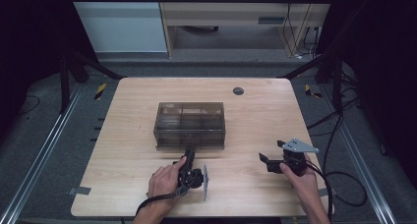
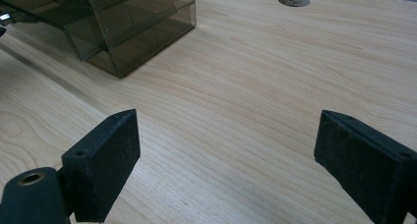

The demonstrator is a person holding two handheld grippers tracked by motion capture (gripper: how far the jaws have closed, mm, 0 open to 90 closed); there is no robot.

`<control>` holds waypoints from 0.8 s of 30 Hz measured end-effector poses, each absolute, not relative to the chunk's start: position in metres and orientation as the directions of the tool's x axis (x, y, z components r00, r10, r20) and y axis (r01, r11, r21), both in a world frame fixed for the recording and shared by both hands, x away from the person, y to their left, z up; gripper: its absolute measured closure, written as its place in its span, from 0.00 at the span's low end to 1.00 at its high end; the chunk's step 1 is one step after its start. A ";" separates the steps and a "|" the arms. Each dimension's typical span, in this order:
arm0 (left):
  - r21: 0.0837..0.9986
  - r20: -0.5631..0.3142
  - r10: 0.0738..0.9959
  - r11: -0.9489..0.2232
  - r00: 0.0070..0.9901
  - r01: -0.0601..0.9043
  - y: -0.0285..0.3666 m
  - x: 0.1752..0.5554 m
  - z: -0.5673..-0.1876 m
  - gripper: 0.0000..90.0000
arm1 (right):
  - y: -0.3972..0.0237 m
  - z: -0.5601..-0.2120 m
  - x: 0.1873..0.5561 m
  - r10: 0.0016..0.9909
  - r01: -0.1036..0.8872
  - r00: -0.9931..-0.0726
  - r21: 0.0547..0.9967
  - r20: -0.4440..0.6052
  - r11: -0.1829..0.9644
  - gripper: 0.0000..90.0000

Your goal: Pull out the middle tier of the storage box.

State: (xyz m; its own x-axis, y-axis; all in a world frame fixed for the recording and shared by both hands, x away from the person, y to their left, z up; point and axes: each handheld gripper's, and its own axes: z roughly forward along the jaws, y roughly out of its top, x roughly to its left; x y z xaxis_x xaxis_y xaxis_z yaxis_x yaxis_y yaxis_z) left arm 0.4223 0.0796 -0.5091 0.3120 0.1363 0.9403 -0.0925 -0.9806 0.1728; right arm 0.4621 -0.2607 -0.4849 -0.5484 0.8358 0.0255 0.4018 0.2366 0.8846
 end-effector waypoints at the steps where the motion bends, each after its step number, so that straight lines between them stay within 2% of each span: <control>1: 0.179 0.937 0.143 -0.980 0.319 -0.087 0.080 0.422 -0.508 0.79 | -0.260 -0.485 0.462 0.835 0.402 -0.549 0.884 0.023 0.240 0.11; 8: 0.263 0.910 0.217 -0.961 0.353 -0.087 0.089 0.418 -0.495 0.73 | -0.259 -0.486 0.462 0.830 0.404 -0.557 0.880 0.020 0.250 0.11; 19: 0.326 0.880 0.272 -0.942 0.390 -0.080 0.096 0.417 -0.489 0.68 | -0.256 -0.487 0.462 0.825 0.410 -0.565 0.873 0.016 0.263 0.11; 24: 0.382 0.850 0.319 -0.921 0.419 -0.075 0.099 0.415 -0.478 0.62 | -0.253 -0.487 0.461 0.817 0.415 -0.576 0.865 0.011 0.281 0.11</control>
